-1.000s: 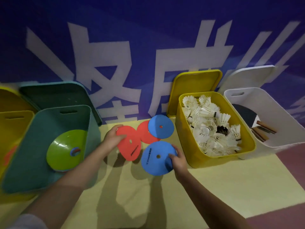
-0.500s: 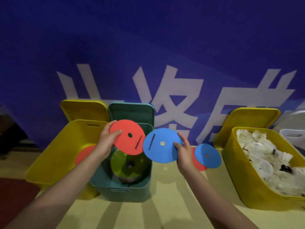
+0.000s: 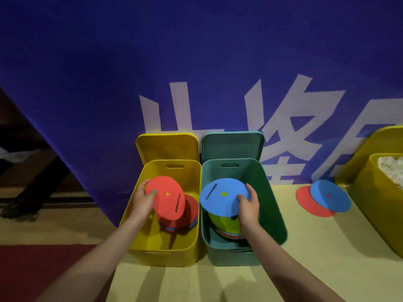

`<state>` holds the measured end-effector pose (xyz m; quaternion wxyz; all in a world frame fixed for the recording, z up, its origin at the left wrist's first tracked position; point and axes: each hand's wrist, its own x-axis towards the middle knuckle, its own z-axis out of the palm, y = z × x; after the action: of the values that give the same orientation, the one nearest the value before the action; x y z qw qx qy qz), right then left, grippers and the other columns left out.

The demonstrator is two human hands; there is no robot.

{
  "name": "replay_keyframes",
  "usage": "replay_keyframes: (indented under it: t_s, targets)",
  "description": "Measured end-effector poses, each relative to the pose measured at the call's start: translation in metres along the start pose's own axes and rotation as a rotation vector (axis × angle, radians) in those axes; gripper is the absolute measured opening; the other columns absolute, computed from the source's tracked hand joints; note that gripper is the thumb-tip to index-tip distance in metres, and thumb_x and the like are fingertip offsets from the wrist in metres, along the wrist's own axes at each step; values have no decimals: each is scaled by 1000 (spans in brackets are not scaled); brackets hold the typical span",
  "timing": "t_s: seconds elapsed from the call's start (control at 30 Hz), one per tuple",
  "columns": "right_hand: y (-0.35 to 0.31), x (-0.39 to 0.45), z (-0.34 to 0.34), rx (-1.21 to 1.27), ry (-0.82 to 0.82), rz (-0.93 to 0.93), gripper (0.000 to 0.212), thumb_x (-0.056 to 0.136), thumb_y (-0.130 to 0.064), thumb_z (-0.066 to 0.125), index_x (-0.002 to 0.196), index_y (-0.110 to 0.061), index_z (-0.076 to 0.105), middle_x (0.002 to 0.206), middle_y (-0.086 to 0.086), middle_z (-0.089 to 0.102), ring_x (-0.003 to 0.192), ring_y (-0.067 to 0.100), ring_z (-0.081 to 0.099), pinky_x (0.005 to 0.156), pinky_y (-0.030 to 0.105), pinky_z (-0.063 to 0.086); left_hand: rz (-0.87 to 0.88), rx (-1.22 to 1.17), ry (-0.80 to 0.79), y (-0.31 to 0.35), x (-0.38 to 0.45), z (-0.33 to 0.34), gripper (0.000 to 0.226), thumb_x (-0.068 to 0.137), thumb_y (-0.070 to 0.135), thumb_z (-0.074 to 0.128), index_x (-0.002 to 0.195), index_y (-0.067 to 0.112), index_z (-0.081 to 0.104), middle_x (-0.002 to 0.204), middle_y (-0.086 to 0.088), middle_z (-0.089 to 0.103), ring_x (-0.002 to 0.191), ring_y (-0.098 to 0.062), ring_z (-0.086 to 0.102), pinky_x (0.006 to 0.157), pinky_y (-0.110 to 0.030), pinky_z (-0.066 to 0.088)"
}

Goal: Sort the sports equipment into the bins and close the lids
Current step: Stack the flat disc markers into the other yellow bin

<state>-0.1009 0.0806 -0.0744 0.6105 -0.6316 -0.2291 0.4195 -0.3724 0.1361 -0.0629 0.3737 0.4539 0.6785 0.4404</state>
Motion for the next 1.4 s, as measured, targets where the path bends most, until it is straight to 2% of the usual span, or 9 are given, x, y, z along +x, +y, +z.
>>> replay_keyframes:
  t_s: [0.1, 0.37, 0.5, 0.6, 0.7, 0.87, 1.07, 1.23, 1.4]
  targets:
    - [14, 0, 11, -40, 61, 17, 47, 93, -2, 48, 137, -17, 48, 137, 8, 48, 123, 27, 47, 104, 44, 41, -95, 51, -4, -22, 24, 10, 45, 91, 8, 58, 135, 14, 46, 131, -14, 53, 115, -33, 52, 88, -36, 43]
    - [25, 8, 16, -145, 120, 17, 42, 89, -2, 52, 123, -28, 55, 126, 1, 53, 119, 27, 51, 101, 50, 44, -277, 56, -75, -78, 56, 61, 46, 85, -3, 55, 129, 6, 47, 122, -22, 59, 107, -36, 58, 86, -41, 46]
    - [30, 10, 18, -190, 130, 15, 42, 89, -4, 52, 123, -27, 55, 127, 1, 52, 120, 27, 51, 102, 52, 43, -279, 338, -207, -98, 57, 60, 51, 85, 10, 62, 133, 4, 44, 125, -24, 58, 114, -38, 56, 93, -42, 45]
    - [26, 6, 22, -171, 126, 23, 41, 90, -5, 52, 125, -27, 55, 130, 3, 53, 118, 28, 52, 99, 51, 45, -132, 780, -345, -90, 54, 56, 70, 85, 44, 64, 141, 10, 38, 147, -23, 35, 133, -37, 37, 109, -40, 33]
    - [9, -3, 33, -158, 16, -21, 41, 91, -4, 51, 126, -27, 55, 126, 1, 52, 112, 23, 53, 91, 41, 49, 109, 744, -347, -61, 47, 48, 74, 88, 46, 60, 148, 16, 29, 156, -23, 8, 144, -39, 12, 114, -42, 20]
    - [-14, -7, 77, -332, -200, -149, 42, 94, -7, 50, 133, -23, 49, 124, -3, 51, 109, 17, 51, 90, 35, 48, 414, 667, -113, -21, 59, -5, 60, 92, 32, 58, 144, 12, 37, 154, -22, 20, 143, -38, 16, 114, -48, 23]
    - [18, -6, 161, -693, -384, -182, 51, 88, -6, 54, 138, -12, 43, 131, 10, 56, 119, 29, 53, 95, 28, 40, 170, 713, -254, -35, 56, -40, 74, 97, 32, 48, 153, 19, 2, 149, -24, 31, 121, -41, 49, 91, -45, 45]
    - [65, -7, 189, -782, -304, -167, 55, 90, -8, 51, 142, -11, 34, 119, 17, 63, 109, 38, 59, 84, 37, 45, 194, 649, -117, -42, 58, -47, 53, 102, 18, 33, 152, 26, 18, 90, -18, 63, 82, -38, 60, 61, -38, 37]
    - [94, 9, 182, -819, -224, 29, 50, 88, -12, 53, 135, -12, 37, 129, 19, 52, 116, 35, 52, 97, 41, 44, 183, 605, -95, -45, 62, -52, 52, 102, 16, 34, 151, 30, 23, 91, -23, 62, 82, -40, 59, 60, -42, 39]
